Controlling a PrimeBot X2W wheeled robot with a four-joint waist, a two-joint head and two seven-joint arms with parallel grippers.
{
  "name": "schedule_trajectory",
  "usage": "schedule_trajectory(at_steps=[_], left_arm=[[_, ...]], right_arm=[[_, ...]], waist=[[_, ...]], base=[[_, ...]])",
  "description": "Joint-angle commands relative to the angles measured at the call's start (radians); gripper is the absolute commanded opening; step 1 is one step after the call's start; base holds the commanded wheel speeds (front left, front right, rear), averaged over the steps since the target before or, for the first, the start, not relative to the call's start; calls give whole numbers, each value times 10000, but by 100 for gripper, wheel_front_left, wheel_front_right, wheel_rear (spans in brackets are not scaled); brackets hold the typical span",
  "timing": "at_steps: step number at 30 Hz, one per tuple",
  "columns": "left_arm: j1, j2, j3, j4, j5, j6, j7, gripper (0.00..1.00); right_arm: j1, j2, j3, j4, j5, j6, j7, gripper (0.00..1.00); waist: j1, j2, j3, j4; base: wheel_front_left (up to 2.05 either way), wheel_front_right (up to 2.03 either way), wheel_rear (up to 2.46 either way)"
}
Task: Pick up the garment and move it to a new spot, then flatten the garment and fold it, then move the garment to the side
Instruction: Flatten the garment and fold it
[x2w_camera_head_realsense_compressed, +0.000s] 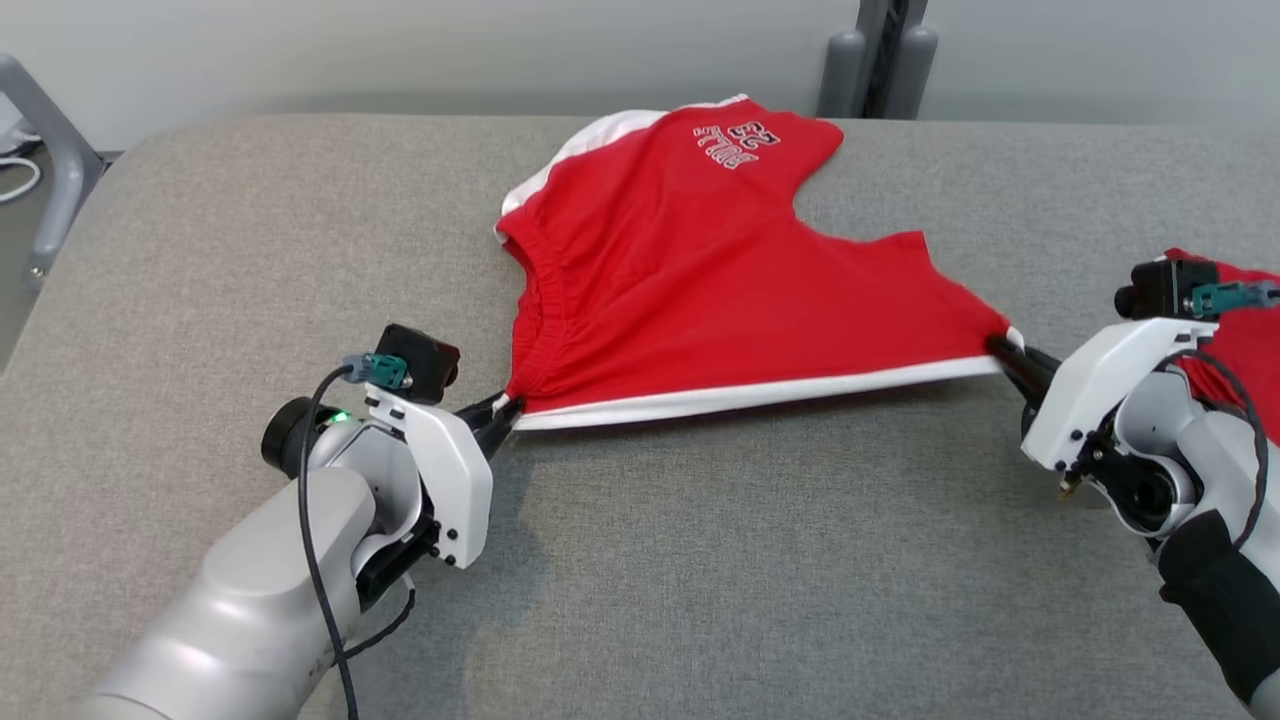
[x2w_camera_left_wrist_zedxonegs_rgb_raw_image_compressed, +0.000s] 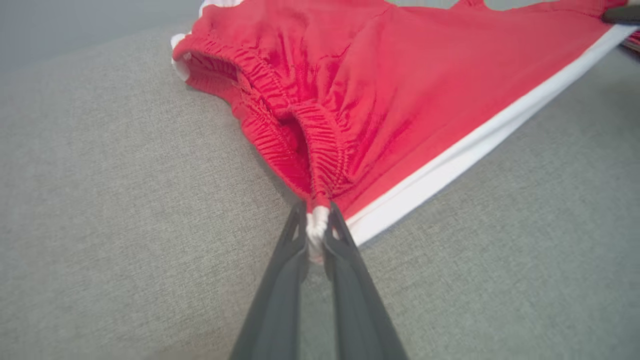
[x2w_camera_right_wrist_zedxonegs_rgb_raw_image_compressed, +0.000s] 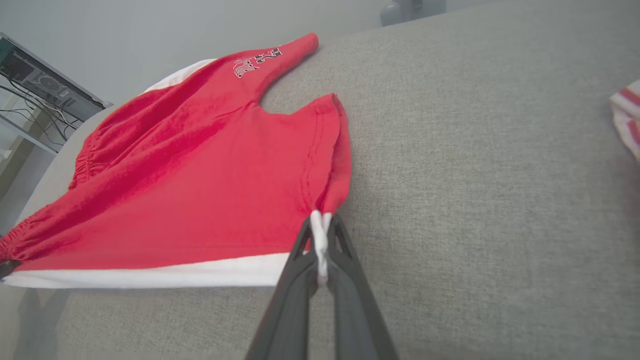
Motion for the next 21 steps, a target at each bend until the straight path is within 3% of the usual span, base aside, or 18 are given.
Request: schedule_trajectory(at_steps=[1, 7, 21], left_arm=[[174, 246, -8, 69, -104, 8, -52, 0], [679, 509, -449, -538, -476, 8, 242, 0], [2290, 1409, -736, -2269, -1572, 11, 432, 0]], right_arm=[[190, -213, 23, -16, 112, -36, 87, 0], [648, -430, 121, -176, 767, -38, 1022, 0], [2233, -1866, 456, -1506, 1830, -47, 3100, 0]], waist=[[-1, 0, -137, -13], [-1, 0, -539, 9], [-1, 0, -1329, 120]], base=[[0, 0, 0], [0, 0, 0], [0, 0, 0]])
